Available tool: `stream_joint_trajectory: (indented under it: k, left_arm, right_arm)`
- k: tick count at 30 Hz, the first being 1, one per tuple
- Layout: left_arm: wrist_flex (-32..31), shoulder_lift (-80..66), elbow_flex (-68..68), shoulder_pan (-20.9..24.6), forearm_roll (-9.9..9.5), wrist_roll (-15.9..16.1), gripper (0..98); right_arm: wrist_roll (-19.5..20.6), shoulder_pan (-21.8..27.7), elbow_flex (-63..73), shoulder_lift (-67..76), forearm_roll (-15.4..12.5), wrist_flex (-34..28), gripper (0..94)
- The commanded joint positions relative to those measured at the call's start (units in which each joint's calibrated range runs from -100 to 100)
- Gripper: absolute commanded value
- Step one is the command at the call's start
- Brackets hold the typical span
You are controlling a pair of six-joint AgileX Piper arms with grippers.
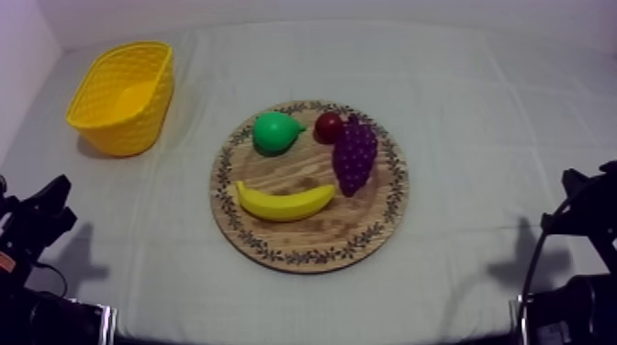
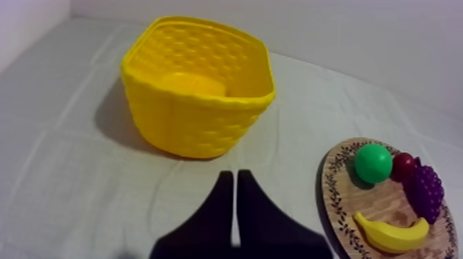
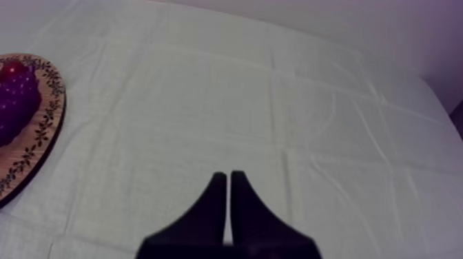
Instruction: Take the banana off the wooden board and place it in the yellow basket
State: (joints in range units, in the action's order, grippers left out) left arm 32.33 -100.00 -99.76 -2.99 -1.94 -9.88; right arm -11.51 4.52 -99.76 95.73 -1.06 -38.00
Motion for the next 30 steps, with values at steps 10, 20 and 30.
stream_joint_trajectory:
  k: [10,20,30]
  left_arm:
    - [0.0,0.0,0.0,0.0,-0.08,1.1,0.5]
    - [0.0,0.0,0.0,0.0,-0.08,0.7,0.4]
    - [0.0,0.0,0.0,0.0,-0.08,0.6,0.7]
  right_arm:
    - [0.0,0.0,0.0,0.0,0.0,0.0,0.3]
    - [0.0,0.0,0.0,0.0,0.0,0.0,0.3]
    - [0.0,0.0,0.0,0.0,0.0,0.0,0.3]
